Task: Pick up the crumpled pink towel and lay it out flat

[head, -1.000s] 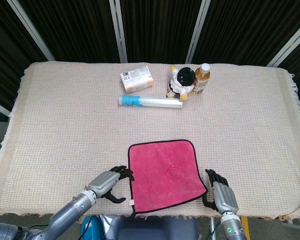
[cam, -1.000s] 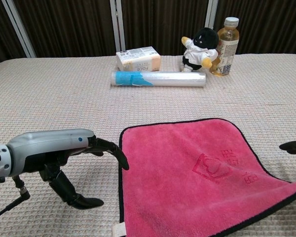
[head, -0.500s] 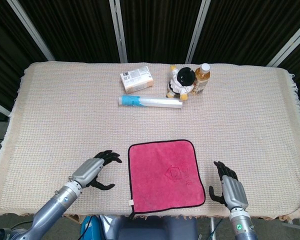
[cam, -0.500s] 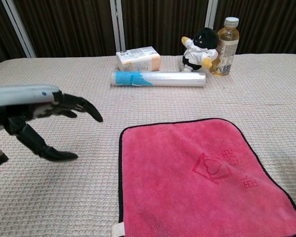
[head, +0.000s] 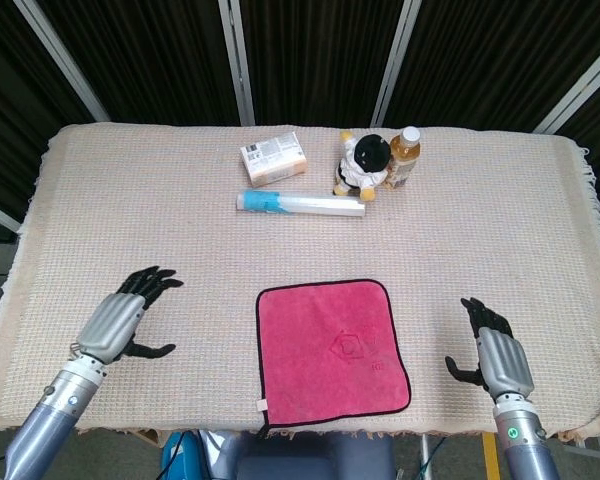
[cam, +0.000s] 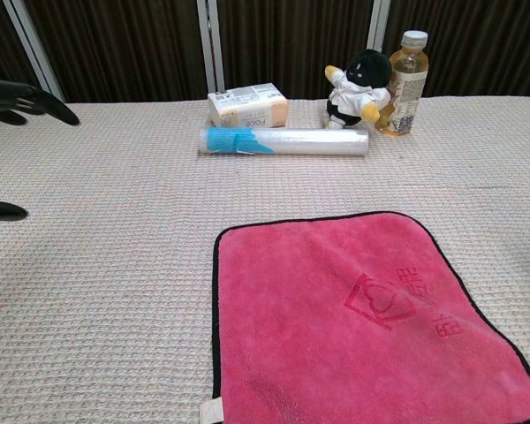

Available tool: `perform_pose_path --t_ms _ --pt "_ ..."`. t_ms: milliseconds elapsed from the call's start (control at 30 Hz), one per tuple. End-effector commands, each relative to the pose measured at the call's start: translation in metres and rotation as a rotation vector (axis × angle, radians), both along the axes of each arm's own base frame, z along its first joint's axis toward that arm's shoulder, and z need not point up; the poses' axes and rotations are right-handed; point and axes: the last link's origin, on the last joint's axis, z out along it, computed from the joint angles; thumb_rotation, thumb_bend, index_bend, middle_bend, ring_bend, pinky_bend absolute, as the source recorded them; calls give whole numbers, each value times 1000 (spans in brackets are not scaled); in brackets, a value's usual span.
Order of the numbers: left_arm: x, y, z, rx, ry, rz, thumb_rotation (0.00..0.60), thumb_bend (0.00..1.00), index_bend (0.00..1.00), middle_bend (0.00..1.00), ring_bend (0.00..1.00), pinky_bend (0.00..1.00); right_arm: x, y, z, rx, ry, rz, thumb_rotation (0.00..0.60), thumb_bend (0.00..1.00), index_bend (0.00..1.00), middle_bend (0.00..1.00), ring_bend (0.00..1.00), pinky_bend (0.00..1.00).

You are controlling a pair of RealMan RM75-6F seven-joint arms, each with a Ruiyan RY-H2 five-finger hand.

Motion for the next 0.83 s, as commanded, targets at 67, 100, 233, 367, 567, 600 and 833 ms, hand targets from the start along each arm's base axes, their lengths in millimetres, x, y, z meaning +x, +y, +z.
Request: perform_pose_path --t_ms 67,100,233,367,567,600,833 --pt "-33 -25 32 162 212 35 600 70 72 2 0 0 -6 -7 21 -28 112 134 600 326 0 0 0 0" --pt "-39 -32 39 188 257 49 600 65 66 0 0 0 -7 -9 28 -37 173 170 600 326 0 0 0 0" --pt "-53 -47 53 256 359 59 600 46 40 0 0 0 -11 -6 39 -45 267 203 600 324 0 0 0 0" --pt "-63 -57 66 307 370 82 600 46 33 0 0 0 -13 -2 42 -79 265 210 600 317 0 0 0 0" --pt "-82 -63 84 348 374 114 600 45 28 0 0 0 -9 -1 48 -150 228 237 600 315 0 0 0 0" --pt "-85 -62 87 355 374 121 600 45 26 0 0 0 -9 0 48 -158 225 238 600 315 0 0 0 0" --pt "-94 -57 96 409 329 141 600 46 22 0 0 0 -16 0 55 -224 197 205 600 315 0 0 0 0"
